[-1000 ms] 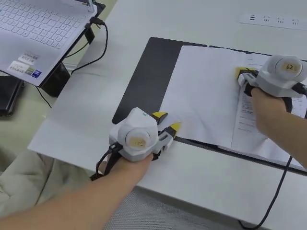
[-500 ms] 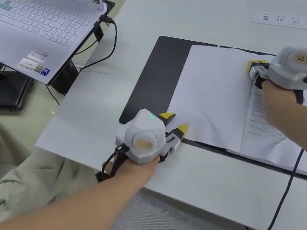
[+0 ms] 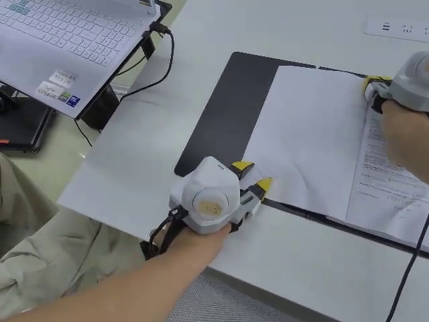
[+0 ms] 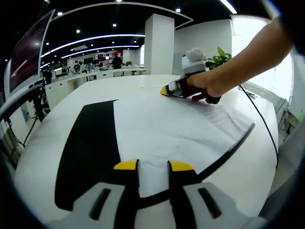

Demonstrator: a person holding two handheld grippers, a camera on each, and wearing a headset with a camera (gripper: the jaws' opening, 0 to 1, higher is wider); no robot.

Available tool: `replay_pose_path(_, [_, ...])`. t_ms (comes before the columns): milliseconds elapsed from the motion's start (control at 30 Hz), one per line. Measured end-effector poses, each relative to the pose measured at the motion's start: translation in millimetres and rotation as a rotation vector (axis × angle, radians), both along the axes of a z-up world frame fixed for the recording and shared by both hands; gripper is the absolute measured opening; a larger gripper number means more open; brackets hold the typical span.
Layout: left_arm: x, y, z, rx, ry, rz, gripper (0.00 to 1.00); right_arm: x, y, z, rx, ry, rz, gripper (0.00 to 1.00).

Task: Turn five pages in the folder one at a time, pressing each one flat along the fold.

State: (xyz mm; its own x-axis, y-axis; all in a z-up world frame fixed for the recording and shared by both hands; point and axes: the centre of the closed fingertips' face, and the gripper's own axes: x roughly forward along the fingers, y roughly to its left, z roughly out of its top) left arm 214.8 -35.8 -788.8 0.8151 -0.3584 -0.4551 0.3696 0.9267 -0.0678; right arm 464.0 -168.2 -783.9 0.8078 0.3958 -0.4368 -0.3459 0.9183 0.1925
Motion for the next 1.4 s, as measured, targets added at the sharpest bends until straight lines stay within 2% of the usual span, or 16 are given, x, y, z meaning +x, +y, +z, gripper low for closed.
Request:
replay_pose_path(233, [0.3,-0.4,-0.2,-0.001,0.0,0.0,0.23,-3.6,0.0,1.3,0.0,-0.001,0.008,0.0])
replay_pose_path(600, [0.7,-0.3,0.0,-0.003,0.001,0.002,0.23,-22.9,1.1,6.6,0.008,0.006,0.024,0.0])
replay_pose_path(1000, [0.7,0.3,0.4,-0.001,-0.001,-0.003,0.23,-39.4,2.2,2.1,0.036,0.015,0.045,0.0])
replay_pose_path(1300, [0.5,0.6,0.6,-0.002,-0.002,-0.003,0.23,-58.9,3.5,-0.7,0.05,0.021,0.065,0.0])
replay_pose_path(1400, [0.6,0.8,0.4,-0.002,-0.003,-0.003,0.23,-68.8,4.2,1.9,0.07,0.029,0.066,0.0])
